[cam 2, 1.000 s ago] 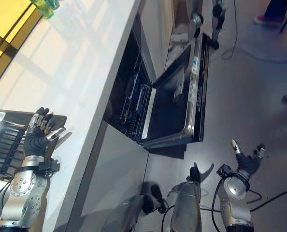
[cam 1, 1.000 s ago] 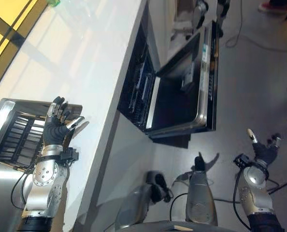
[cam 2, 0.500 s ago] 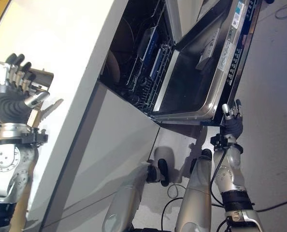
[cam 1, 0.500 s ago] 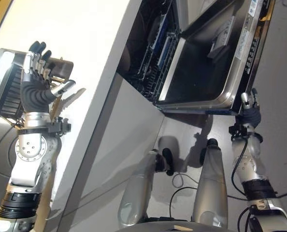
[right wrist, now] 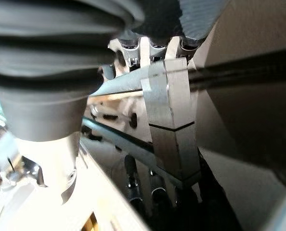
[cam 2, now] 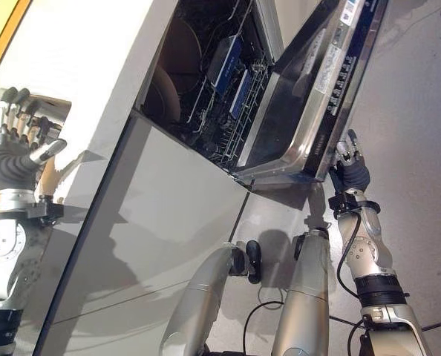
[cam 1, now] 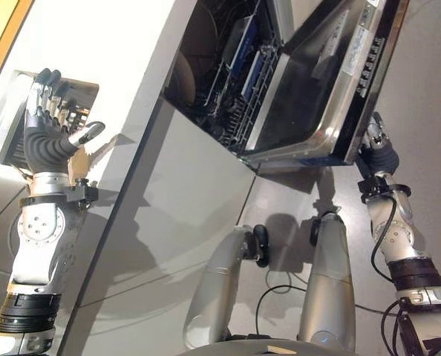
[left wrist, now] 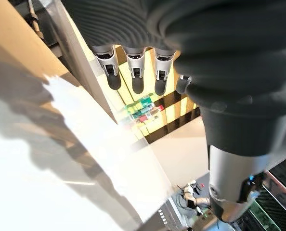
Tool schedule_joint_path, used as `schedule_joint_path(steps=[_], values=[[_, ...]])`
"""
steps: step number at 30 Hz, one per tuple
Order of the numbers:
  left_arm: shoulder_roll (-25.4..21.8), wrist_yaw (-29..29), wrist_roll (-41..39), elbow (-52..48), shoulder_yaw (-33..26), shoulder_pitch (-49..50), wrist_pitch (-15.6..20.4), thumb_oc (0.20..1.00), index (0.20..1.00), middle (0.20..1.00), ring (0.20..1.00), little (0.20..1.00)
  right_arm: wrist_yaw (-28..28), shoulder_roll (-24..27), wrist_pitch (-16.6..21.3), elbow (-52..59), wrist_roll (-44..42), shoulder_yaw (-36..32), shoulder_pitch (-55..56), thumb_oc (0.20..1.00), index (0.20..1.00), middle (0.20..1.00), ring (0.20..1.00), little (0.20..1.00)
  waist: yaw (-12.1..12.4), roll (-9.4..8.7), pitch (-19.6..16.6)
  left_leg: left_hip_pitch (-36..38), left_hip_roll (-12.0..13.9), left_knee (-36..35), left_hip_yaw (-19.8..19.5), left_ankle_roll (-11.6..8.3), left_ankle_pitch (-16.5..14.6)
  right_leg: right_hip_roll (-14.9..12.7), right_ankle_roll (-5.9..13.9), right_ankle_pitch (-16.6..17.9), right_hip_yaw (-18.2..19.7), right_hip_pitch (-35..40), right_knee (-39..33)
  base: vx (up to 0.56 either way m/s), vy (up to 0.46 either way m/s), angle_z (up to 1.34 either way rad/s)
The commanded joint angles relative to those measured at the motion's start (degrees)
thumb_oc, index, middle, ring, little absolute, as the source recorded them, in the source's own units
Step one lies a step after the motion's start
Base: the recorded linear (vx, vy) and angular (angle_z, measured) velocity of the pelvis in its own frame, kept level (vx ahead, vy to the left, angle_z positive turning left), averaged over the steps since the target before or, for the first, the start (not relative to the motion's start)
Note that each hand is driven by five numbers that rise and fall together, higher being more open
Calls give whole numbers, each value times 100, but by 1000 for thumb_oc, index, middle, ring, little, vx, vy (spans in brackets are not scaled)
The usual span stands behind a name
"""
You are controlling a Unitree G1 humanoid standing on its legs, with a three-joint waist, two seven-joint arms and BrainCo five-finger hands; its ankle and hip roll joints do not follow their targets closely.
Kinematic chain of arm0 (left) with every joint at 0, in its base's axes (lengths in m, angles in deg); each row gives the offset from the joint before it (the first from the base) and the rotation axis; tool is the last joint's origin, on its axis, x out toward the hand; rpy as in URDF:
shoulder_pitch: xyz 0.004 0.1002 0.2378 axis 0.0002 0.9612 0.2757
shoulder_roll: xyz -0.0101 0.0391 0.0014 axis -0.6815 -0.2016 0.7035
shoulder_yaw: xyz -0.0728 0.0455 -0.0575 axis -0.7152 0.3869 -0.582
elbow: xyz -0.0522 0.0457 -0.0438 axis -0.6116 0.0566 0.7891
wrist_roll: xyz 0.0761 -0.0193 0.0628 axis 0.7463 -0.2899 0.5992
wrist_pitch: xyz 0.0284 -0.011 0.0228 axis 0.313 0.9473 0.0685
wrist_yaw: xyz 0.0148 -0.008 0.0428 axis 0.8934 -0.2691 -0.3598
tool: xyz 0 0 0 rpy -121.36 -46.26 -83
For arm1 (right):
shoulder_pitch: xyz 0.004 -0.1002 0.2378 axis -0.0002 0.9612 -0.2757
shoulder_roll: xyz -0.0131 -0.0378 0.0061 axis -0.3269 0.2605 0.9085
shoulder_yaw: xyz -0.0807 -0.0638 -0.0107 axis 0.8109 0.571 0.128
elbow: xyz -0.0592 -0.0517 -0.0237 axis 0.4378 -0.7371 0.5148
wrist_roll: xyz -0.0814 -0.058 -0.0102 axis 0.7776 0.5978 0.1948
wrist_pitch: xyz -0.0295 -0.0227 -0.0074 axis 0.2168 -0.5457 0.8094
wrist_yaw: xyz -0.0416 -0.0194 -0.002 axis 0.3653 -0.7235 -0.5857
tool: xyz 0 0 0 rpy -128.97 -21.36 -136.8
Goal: Pick up plates and place into dishwasher.
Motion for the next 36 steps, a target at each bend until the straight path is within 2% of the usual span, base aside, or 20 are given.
schedule_joint_path(steps=[1,7,8,12,16,19,22,24,27,29,33,36], values=[[537,-110,-469,-194,913,535,65,1000,1000,1000,1000,1000,921,-269,-593,1529,242,1019,-1396,1000,1000,1000,1000,1000,371,-24,440,531,-269,-424,241,306,158,287,-305,-90,-222,838,-440,1,69,-9],[538,-153,-593,-276,791,564,-35,1000,1000,1000,1000,1000,850,-644,-620,1760,381,1298,-1455,1000,1000,1000,1000,1000,650,-218,414,1243,-380,-1104,-74,313,385,179,-247,32,-487,1760,-1048,-3,25,16],[539,-218,-608,-283,780,583,-69,1000,1000,1000,1000,1000,777,-738,-568,1753,402,1343,-1457,1000,1000,1000,1000,1000,727,-269,370,1302,-398,-1273,-129,334,572,144,-278,222,-604,1890,-1222,-17,-44,30],[445,-356,-441,-371,756,637,-132,1000,1000,1000,1000,1000,638,-1036,-228,1706,548,1438,-1363,1000,1000,1000,1000,1000,1085,-540,107,1646,-482,-1689,-480,324,683,96,-218,384,-922,2527,-1693,35,-122,53],[266,-509,-363,-399,627,593,-289,1000,1000,1000,1000,1000,592,-1237,111,1605,554,1456,-1218,1000,1000,1000,1000,1000,1384,-835,-175,1969,-450,-2053,-843,304,795,142,-172,527,-1241,3190,-2234,77,-162,79],[221,-653,-335,-382,555,572,-411,1000,1000,1000,1000,1000,415,-1285,330,1619,544,1439,-1086,1000,1000,1000,1000,1000,1517,-975,-401,2210,-402,-2262,-1020,290,844,214,-161,567,-1438,3626,-2565,97,-97,40],[245,-873,-212,-368,518,590,-607,1000,1000,1000,1000,1000,147,-1335,521,1628,666,1368,-859,1000,1000,1000,1000,1000,1598,-1100,-620,2421,-386,-2265,-1105,302,767,245,-166,542,-1560,3937,-2649,134,-65,20],[312,-961,-106,-339,518,639,-737,1000,1000,1000,1000,1000,-60,-1408,643,1653,843,1355,-642,1000,1000,1000,1000,1000,1585,-1153,-716,2567,-364,-2290,-1107,314,722,259,-158,522,-1577,4070,-2657,130,-29,12],[446,-1023,-4,-325,559,744,-896,1000,1000,1000,1000,1000,-795,-1481,767,1812,1253,1346,-132,1000,1000,1000,1000,1000,1477,-1240,-908,2872,-294,-2554,-1087,326,779,331,-101,620,-1522,4275,-2864,112,-5,12],[577,-1000,120,-335,572,876,-882,1000,1000,1000,1000,1000,-1309,-1549,916,1900,1564,1283,428,1000,1000,1000,1000,1000,1318,-1288,-1032,3135,-193,-2909,-1037,333,877,426,-41,733,-1385,4404,-3170,53,9,-2],[810,-756,318,-435,621,1046,-863,1000,1000,1000,1000,1000,-2398,-1619,695,2155,2353,1008,1443,1000,1000,1000,1000,1000,958,-1364,-1228,3463,-44,-3426,-784,363,1019,566,64,991,-1146,4552,-3744,-15,23,-31],[836,-592,300,-539,502,1231,-871,1000,1000,1000,1000,1000,-3019,-1511,589,2524,2601,640,2057,1000,1000,1000,1000,1000,664,-1412,-1384,3683,59,-3796,-494,344,1101,672,123,1112,-1032,4686,-4200,-37,34,-62]])
